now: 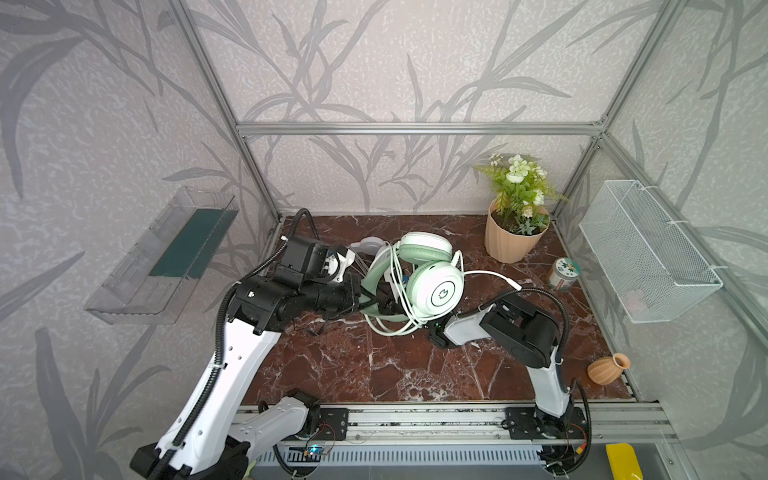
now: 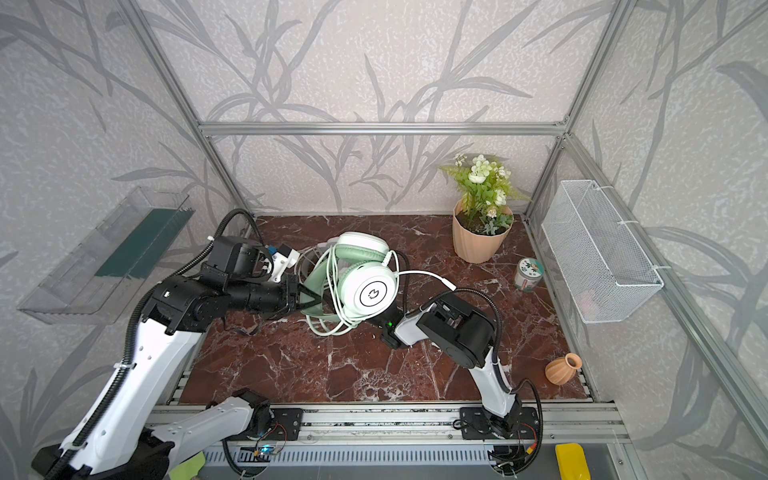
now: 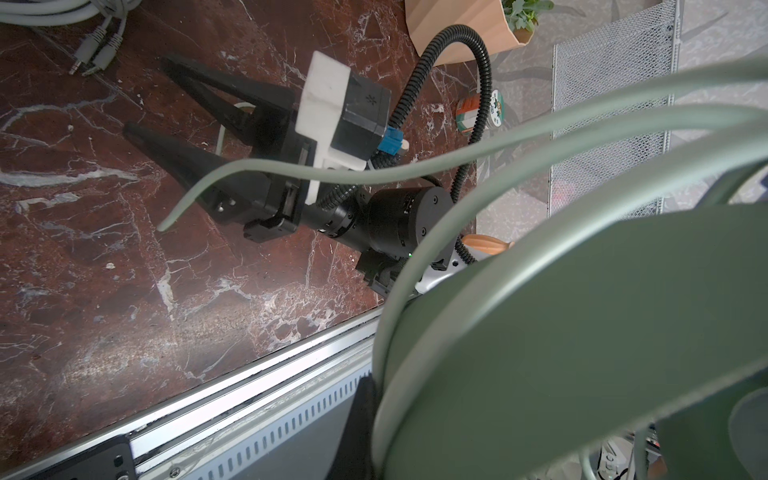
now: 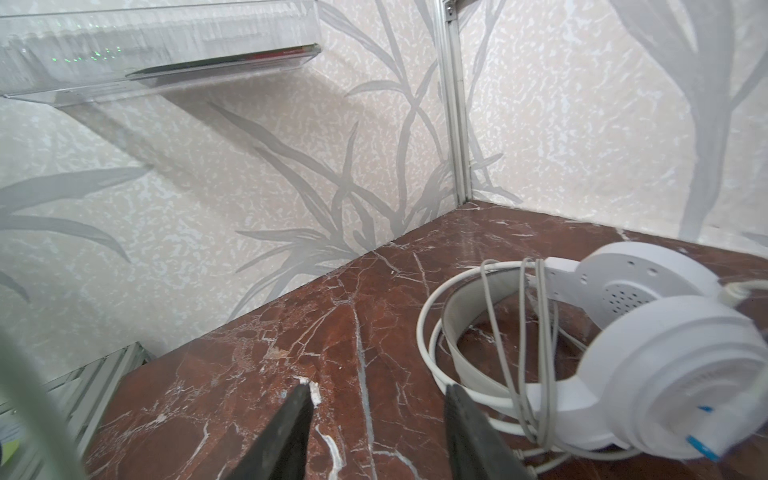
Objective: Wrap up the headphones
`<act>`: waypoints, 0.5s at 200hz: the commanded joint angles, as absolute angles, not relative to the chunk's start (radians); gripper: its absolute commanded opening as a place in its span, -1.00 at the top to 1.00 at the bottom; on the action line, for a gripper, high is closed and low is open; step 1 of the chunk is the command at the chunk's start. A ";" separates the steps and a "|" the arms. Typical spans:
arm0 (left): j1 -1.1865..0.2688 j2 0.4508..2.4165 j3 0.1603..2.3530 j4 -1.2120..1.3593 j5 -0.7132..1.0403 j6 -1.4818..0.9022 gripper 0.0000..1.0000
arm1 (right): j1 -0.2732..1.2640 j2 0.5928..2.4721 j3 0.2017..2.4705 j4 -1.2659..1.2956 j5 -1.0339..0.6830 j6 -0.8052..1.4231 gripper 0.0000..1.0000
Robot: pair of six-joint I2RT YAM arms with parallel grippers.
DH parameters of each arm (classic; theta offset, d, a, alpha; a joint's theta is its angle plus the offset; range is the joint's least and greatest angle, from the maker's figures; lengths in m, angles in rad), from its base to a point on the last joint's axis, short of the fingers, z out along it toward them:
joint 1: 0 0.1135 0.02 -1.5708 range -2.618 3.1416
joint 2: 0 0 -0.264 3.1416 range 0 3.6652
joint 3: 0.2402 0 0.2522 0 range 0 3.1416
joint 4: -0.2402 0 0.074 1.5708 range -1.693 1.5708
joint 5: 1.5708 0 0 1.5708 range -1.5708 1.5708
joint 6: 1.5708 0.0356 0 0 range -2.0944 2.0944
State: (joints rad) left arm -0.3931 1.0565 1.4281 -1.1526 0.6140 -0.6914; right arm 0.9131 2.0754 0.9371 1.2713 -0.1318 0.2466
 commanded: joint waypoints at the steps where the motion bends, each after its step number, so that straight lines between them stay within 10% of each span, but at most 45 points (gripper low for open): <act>1: -0.397 1.038 1.470 -1.124 0.632 -0.694 1.00 | 0.854 2.018 0.842 1.367 -0.086 0.269 -0.21; 100: -0.397 1.065 1.485 -1.129 0.620 -0.681 1.00 | 1.010 1.866 0.694 1.402 -0.217 0.212 -0.66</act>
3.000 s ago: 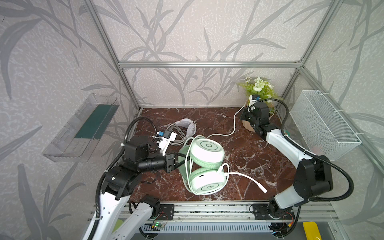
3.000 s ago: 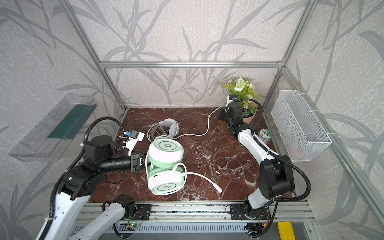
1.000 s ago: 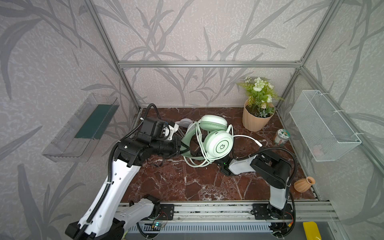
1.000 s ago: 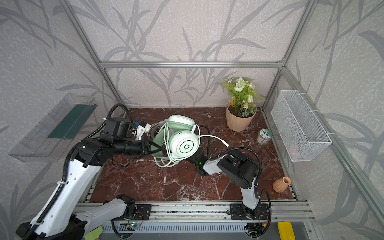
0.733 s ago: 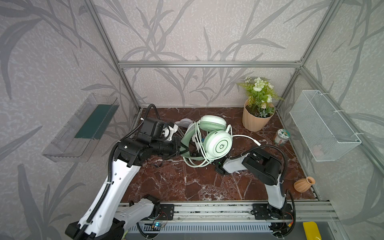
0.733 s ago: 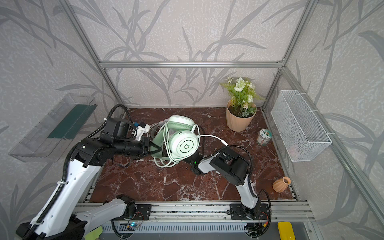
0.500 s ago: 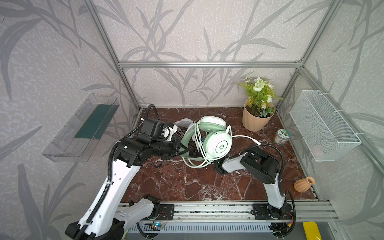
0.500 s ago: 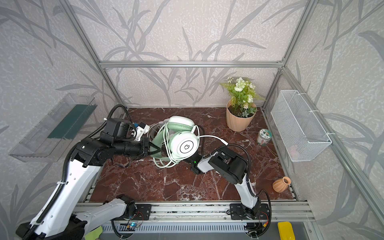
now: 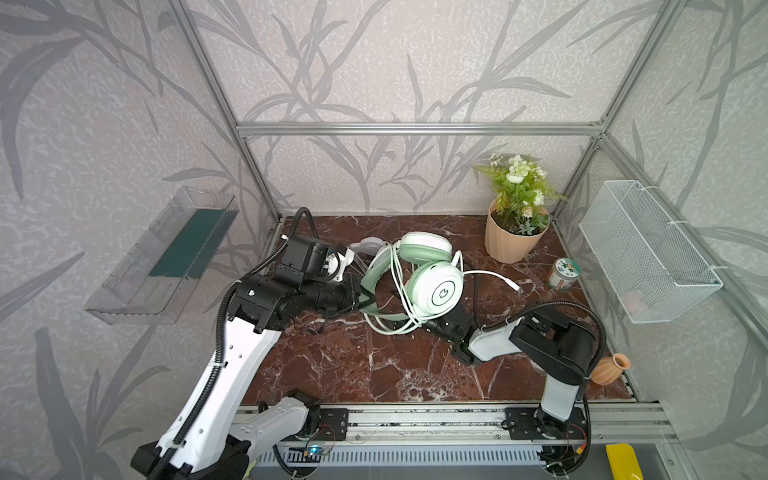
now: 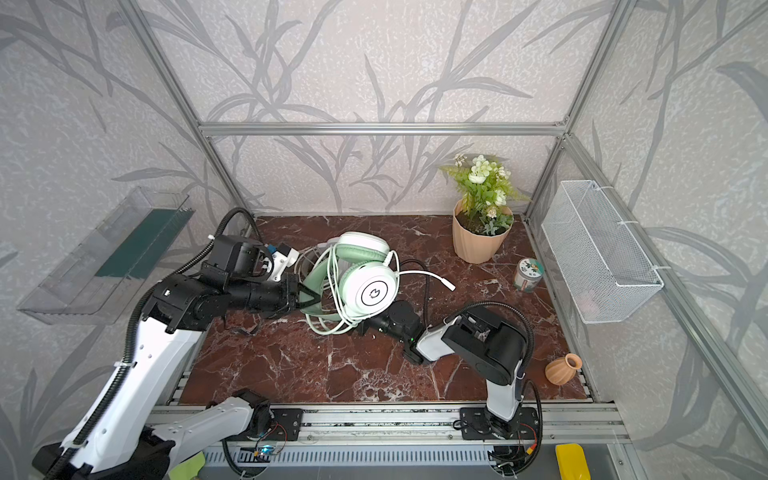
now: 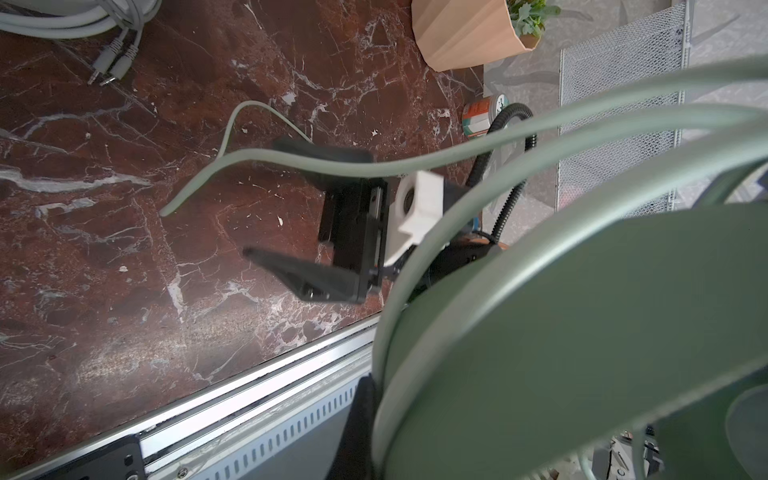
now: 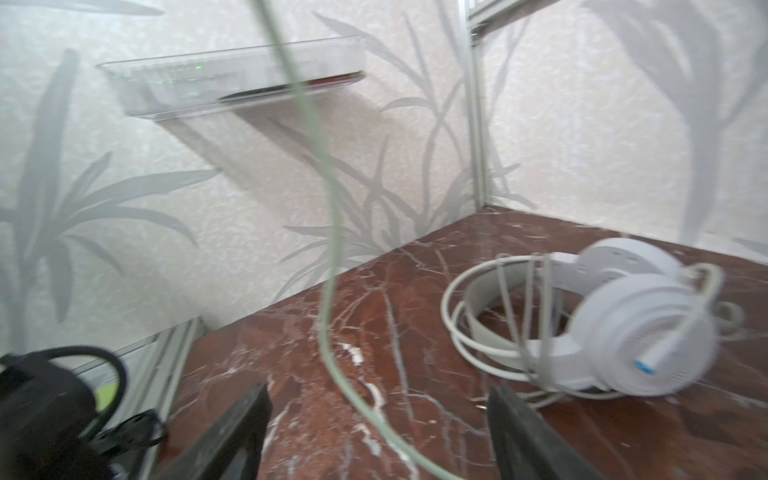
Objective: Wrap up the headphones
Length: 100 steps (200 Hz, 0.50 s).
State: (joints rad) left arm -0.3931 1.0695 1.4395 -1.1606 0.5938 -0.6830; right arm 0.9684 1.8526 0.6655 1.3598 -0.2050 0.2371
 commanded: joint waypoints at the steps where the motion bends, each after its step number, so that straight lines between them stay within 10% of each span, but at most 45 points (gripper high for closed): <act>1: -0.396 1.065 1.486 -1.129 0.620 -0.681 1.00 | 1.011 1.868 0.696 1.402 -0.218 0.211 -0.66; 76: -0.397 1.047 1.485 -1.142 0.603 -0.691 1.00 | 0.972 2.111 0.948 1.312 -0.044 0.194 -0.65; 100: -0.397 1.042 1.480 -1.143 0.597 -0.689 1.00 | 0.955 2.110 0.954 1.293 -0.045 0.178 -0.22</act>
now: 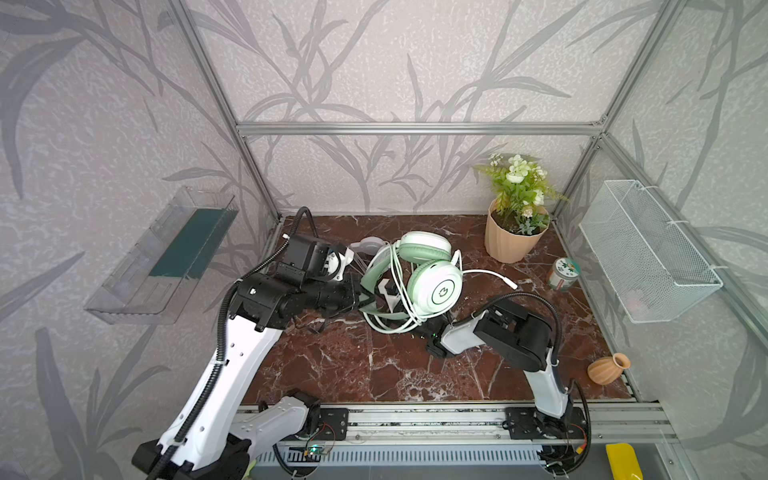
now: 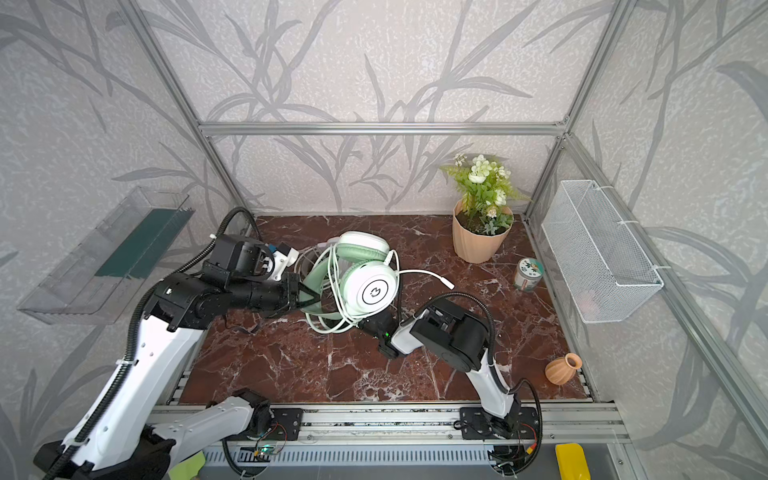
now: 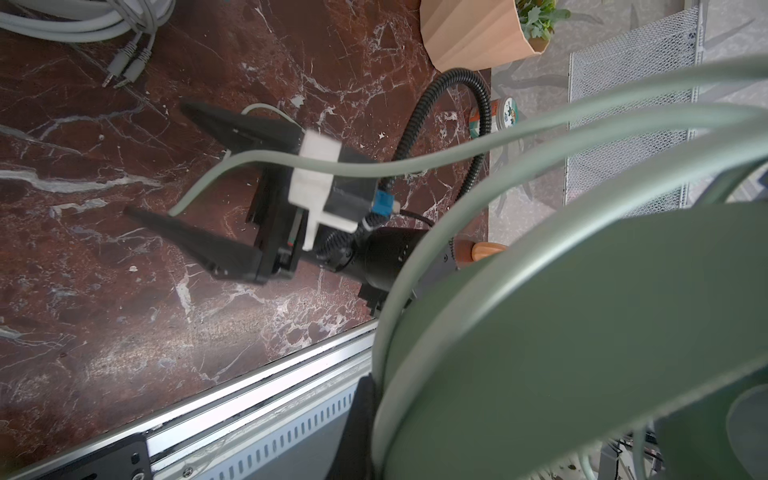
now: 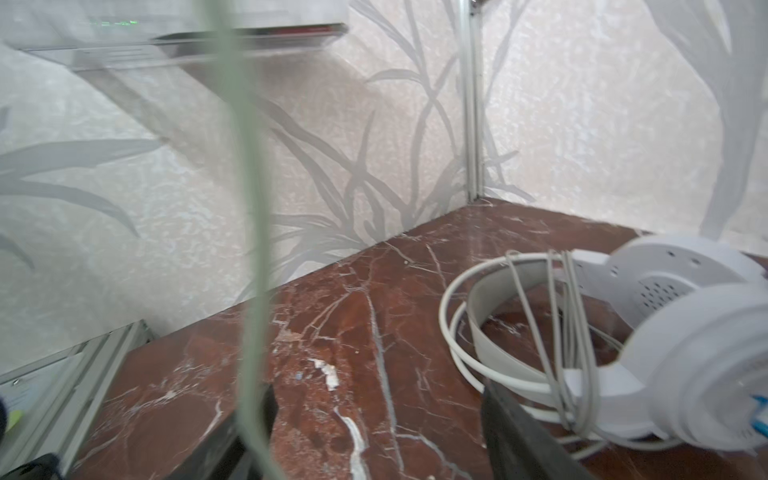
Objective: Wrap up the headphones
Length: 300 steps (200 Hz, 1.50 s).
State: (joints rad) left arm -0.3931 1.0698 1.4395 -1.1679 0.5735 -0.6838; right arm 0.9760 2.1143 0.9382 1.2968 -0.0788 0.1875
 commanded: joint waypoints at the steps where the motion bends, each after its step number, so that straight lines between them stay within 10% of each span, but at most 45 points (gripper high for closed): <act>1: -0.397 1.043 1.480 -1.144 0.597 -0.689 1.00 | 0.955 2.110 0.953 1.293 -0.045 0.178 -0.18; 21: -0.397 1.040 1.485 -1.145 0.597 -0.685 1.00 | 0.930 2.084 0.921 1.291 -0.074 0.187 0.46; 63: -0.390 1.047 1.527 -1.172 0.559 -0.666 1.00 | 0.883 2.059 0.790 1.386 -0.094 0.262 1.00; 173: -0.384 1.091 1.571 -1.255 0.433 -0.552 1.00 | 0.882 1.779 0.398 1.403 0.209 0.348 1.00; 300: -0.384 1.037 1.360 -1.260 0.450 -0.409 1.00 | 0.496 1.587 0.737 1.172 0.042 0.331 1.00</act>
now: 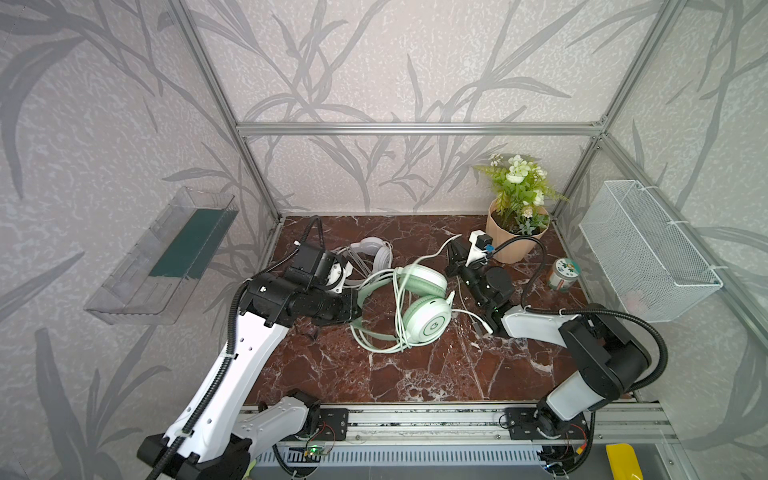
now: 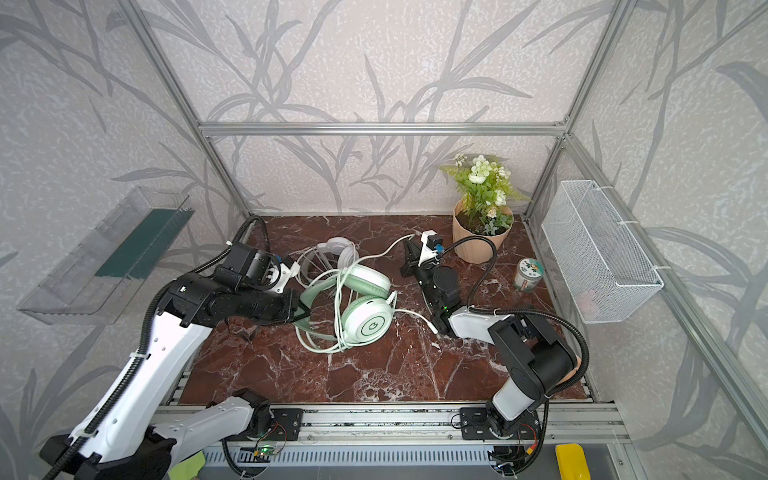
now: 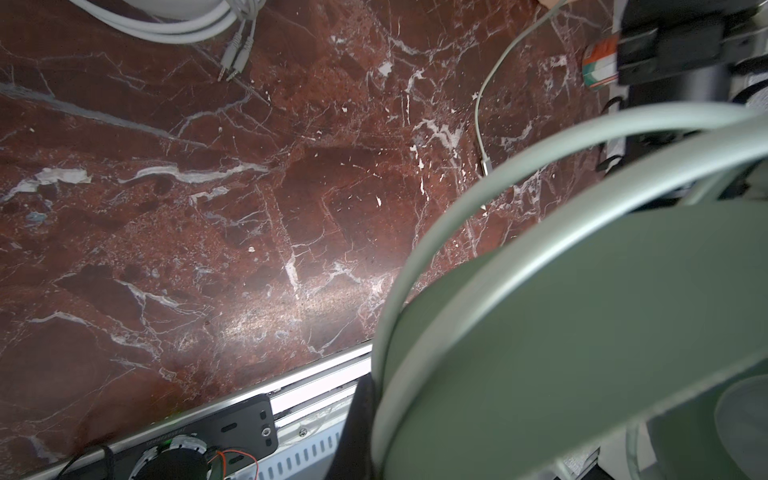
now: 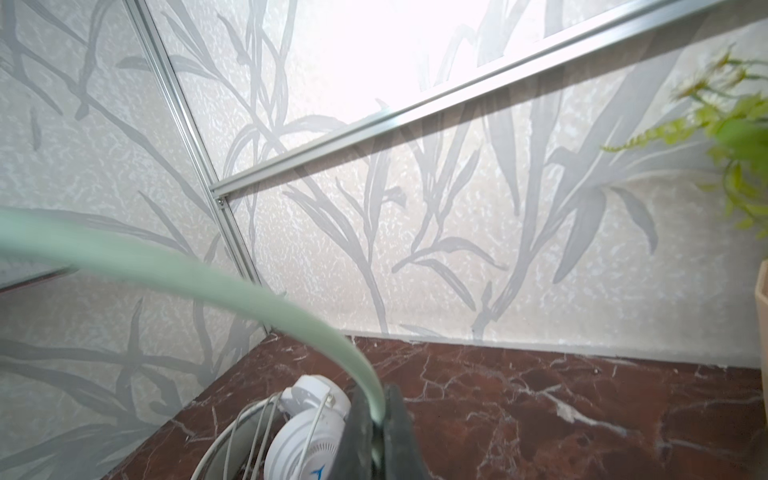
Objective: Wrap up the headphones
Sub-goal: 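Raise the cable end up and away with the right gripper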
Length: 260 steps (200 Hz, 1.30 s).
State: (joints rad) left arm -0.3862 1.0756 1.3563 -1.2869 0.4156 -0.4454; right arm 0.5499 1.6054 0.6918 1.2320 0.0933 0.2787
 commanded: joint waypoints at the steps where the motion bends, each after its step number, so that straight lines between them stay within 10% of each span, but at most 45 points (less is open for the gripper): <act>1: -0.384 1.035 1.359 -1.259 0.450 -0.408 1.00 | 0.494 1.587 0.738 1.171 0.039 0.334 1.00; 217: -0.403 1.037 1.142 -1.153 0.237 -0.404 1.00 | 0.840 1.326 1.389 0.345 -0.004 -0.385 1.00; 260: -0.155 0.979 1.193 -1.084 0.473 -0.486 1.00 | 0.860 1.244 1.260 0.346 0.068 -0.393 1.00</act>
State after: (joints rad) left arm -0.2649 1.0126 1.1313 -1.1786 0.3012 -0.4011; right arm 0.8619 1.3113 1.3342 0.3748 -0.0017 -0.3573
